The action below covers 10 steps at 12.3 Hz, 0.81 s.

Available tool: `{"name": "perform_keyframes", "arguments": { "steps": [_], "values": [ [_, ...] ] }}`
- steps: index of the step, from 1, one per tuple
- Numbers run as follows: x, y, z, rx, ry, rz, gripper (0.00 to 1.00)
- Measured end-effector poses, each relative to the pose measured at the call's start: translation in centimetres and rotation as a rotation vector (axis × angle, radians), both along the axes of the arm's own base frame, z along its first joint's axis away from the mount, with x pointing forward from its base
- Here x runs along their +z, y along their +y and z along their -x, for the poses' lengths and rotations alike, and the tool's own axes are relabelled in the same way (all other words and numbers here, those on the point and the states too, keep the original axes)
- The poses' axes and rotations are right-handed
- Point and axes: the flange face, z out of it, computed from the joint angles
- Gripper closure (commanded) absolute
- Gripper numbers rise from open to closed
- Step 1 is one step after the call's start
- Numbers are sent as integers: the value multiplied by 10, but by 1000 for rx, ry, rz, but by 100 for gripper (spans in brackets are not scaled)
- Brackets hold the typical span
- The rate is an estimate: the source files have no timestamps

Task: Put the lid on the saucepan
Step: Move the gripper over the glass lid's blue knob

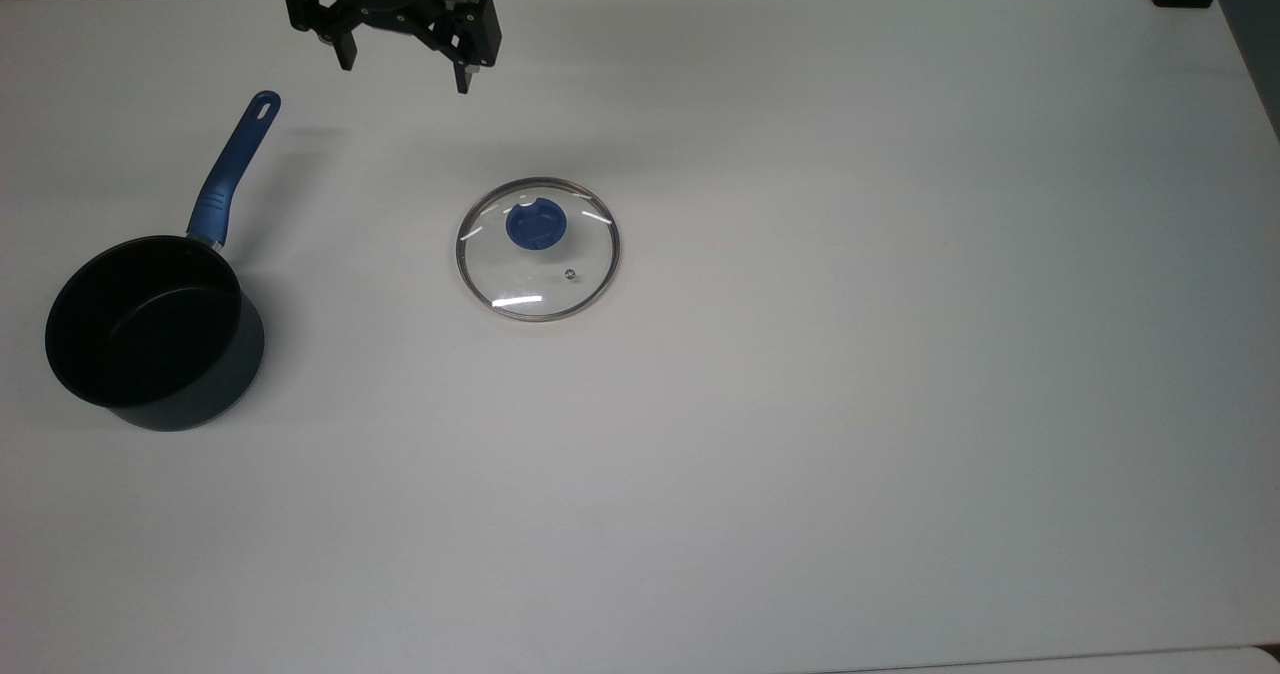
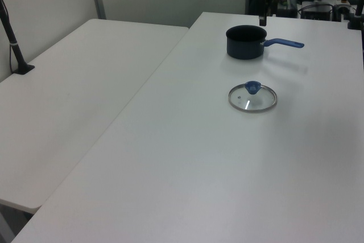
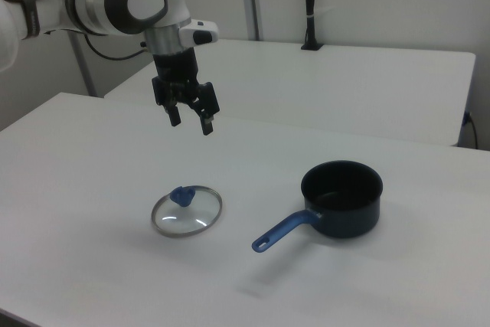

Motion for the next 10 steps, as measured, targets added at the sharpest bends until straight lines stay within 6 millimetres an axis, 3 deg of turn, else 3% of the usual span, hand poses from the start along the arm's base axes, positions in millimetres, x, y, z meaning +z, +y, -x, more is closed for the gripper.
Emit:
{"name": "perform_keyframes", "arguments": {
  "steps": [5,10],
  "values": [
    [9,-14,0,-22,-20,2,0],
    [8,-15,-1,-22,-23,2,0]
  ]
}}
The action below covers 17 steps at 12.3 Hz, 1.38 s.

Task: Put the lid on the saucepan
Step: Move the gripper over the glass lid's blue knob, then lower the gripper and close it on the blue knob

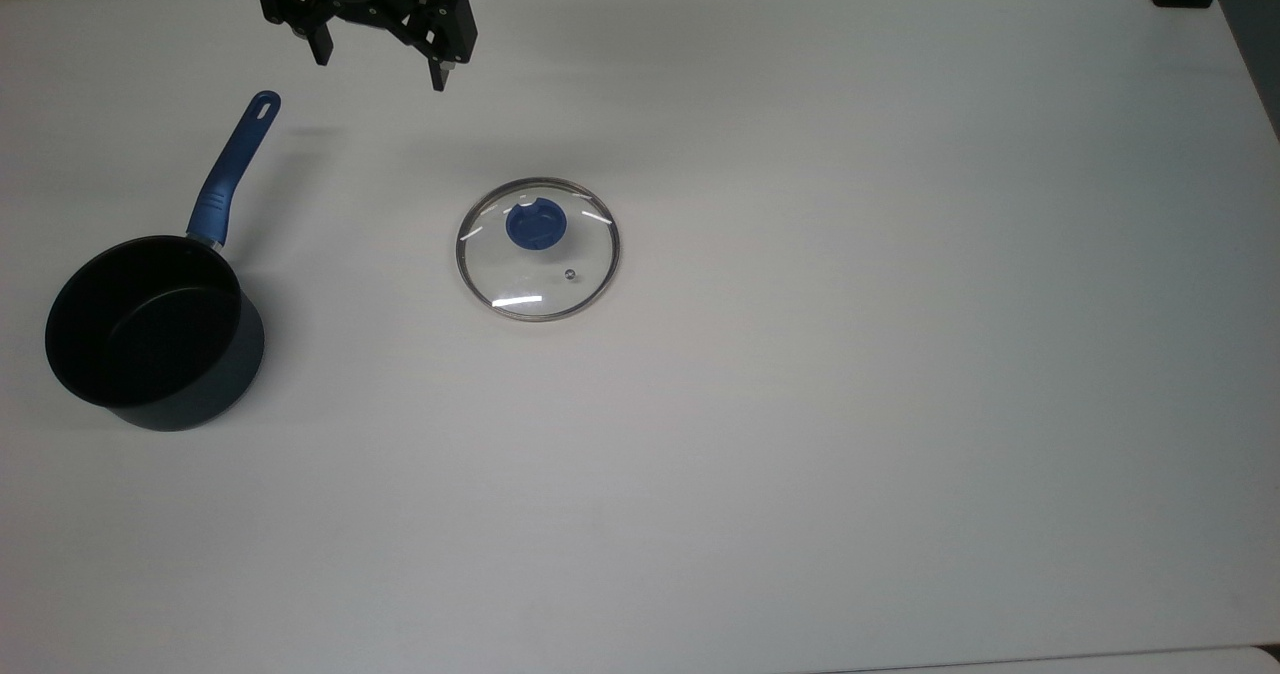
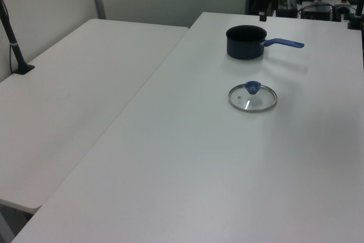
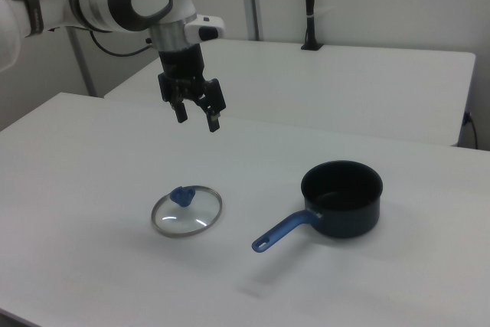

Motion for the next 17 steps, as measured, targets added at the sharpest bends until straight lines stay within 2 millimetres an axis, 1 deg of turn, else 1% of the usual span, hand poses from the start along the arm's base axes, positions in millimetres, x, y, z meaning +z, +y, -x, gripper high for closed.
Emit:
{"name": "perform_keyframes", "arguments": {
  "steps": [2,3,5,8,10,12,13,14,17],
  "values": [
    [1,0,-3,3,-25,3,0],
    [-2,2,-5,8,-21,2,0],
    [-16,14,-11,65,6,-1,0],
    [-63,47,-24,200,94,-11,0],
    [-96,60,-31,283,141,-19,0],
    [-129,70,-39,320,111,-15,0],
    [-145,75,-39,334,103,-15,0],
    [-157,80,-36,350,105,-16,0],
    [-171,81,-31,403,123,-21,0]
  ]
}}
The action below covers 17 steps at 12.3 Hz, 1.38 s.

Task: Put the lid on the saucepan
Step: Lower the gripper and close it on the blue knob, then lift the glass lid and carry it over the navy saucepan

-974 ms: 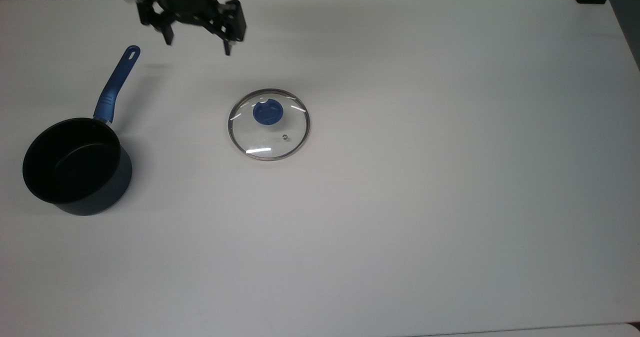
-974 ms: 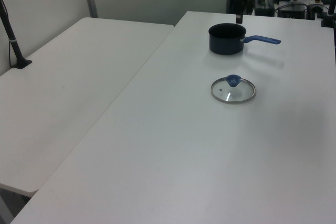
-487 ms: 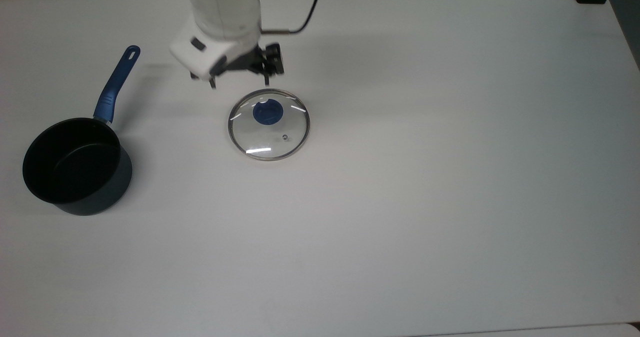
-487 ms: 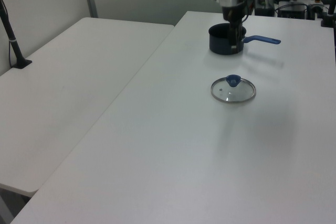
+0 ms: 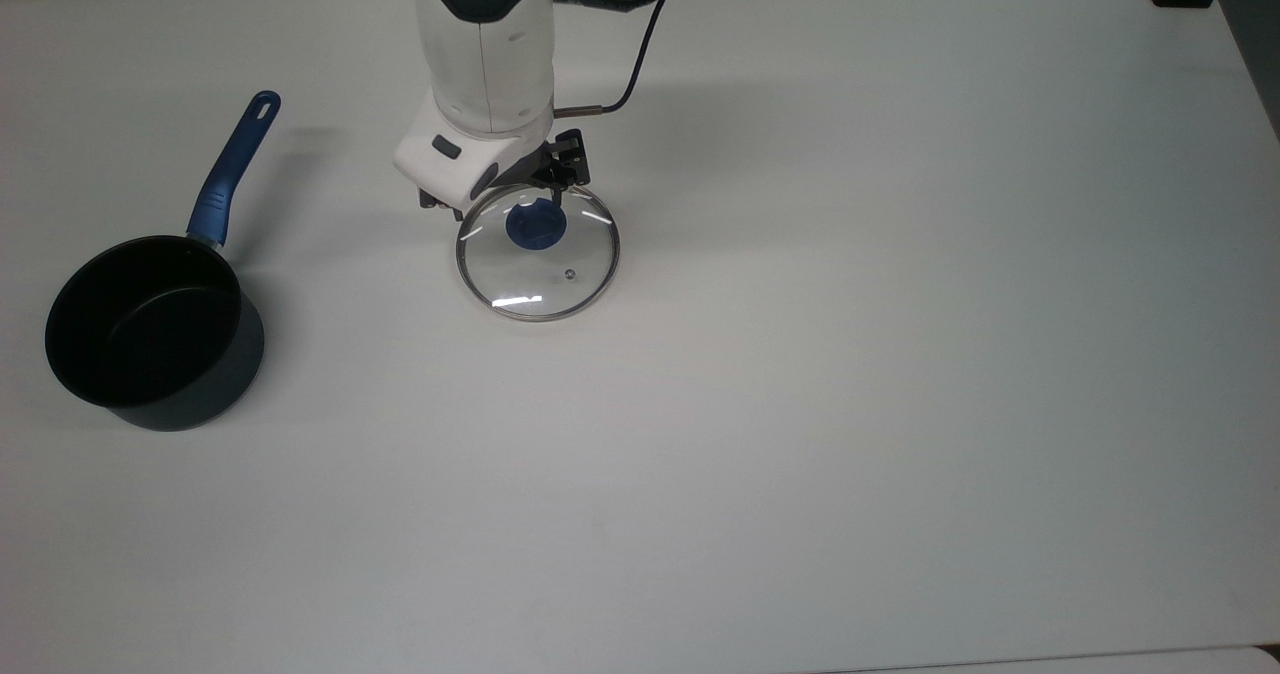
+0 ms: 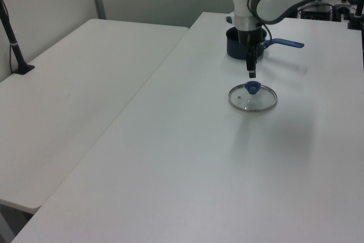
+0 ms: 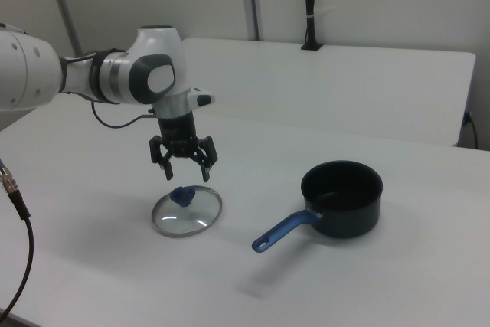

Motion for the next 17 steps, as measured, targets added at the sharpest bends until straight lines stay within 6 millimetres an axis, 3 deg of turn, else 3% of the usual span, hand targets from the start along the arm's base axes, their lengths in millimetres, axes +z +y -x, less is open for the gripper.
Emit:
{"name": "perform_keyframes", "arguments": {
  "steps": [4,6,14,17],
  "values": [
    [-44,15,15,62,6,13,0],
    [-55,22,21,79,13,16,1],
    [-52,23,16,82,-28,13,41],
    [-51,23,15,81,-32,13,45]
  ]
}}
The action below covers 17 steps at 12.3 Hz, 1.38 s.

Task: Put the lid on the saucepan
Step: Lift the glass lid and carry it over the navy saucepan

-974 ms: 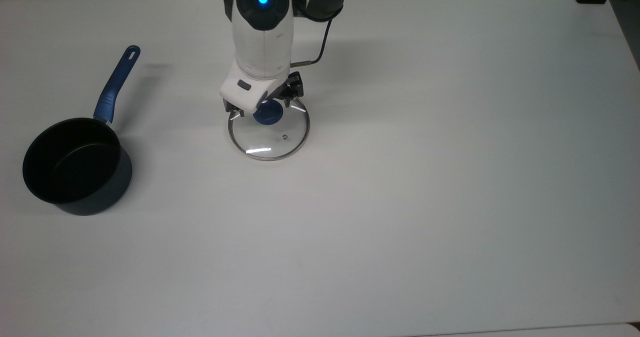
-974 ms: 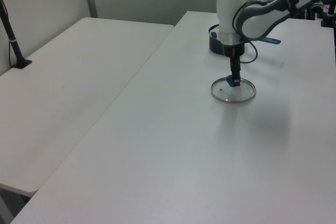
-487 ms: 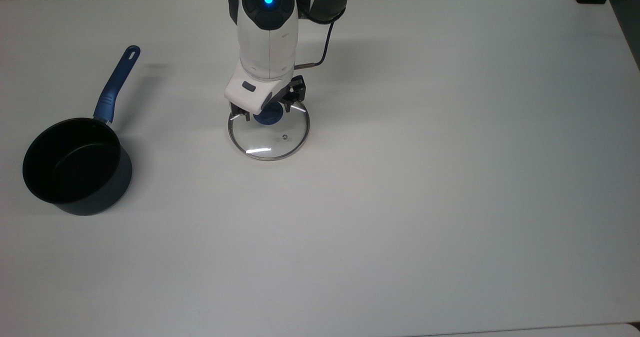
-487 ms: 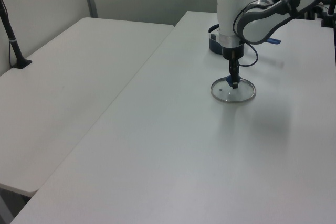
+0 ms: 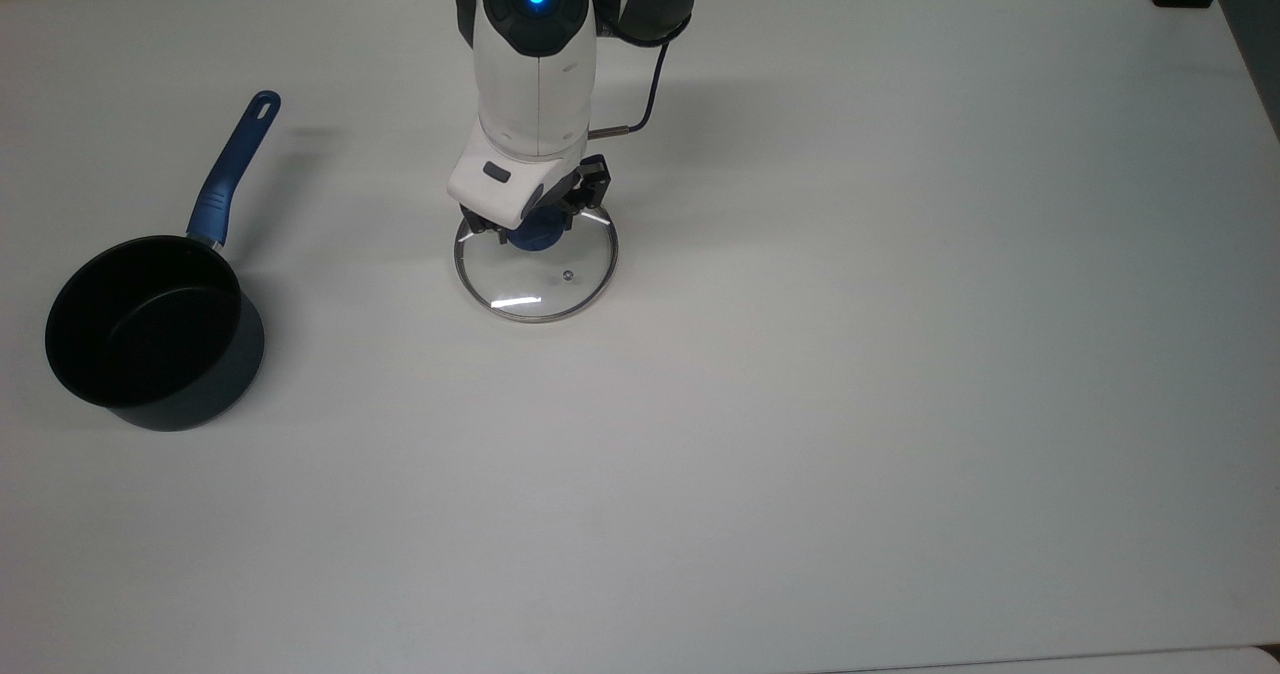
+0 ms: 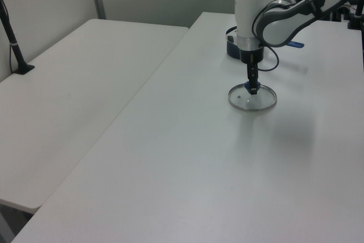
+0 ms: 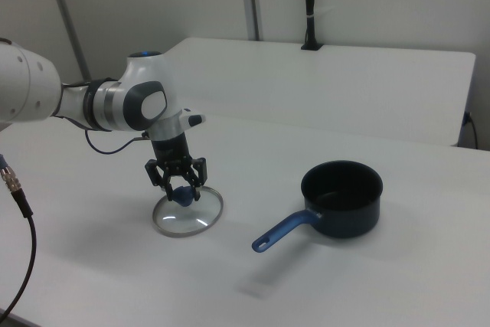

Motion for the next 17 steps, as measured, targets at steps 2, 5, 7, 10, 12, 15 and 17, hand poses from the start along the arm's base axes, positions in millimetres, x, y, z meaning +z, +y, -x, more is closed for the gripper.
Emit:
{"name": "perform_keyframes", "arguments": {
  "steps": [2,5,7,10,12,15,17],
  "values": [
    [1,0,0,-1,-2,0,45],
    [29,0,-4,-10,-15,1,46],
    [76,-2,-12,-28,-30,4,47],
    [124,-31,-24,-84,-100,12,47],
    [148,-80,-32,-161,-151,32,47],
    [153,-165,-48,-272,-176,73,47],
    [144,-208,-57,-329,-180,79,47]
  ]
}}
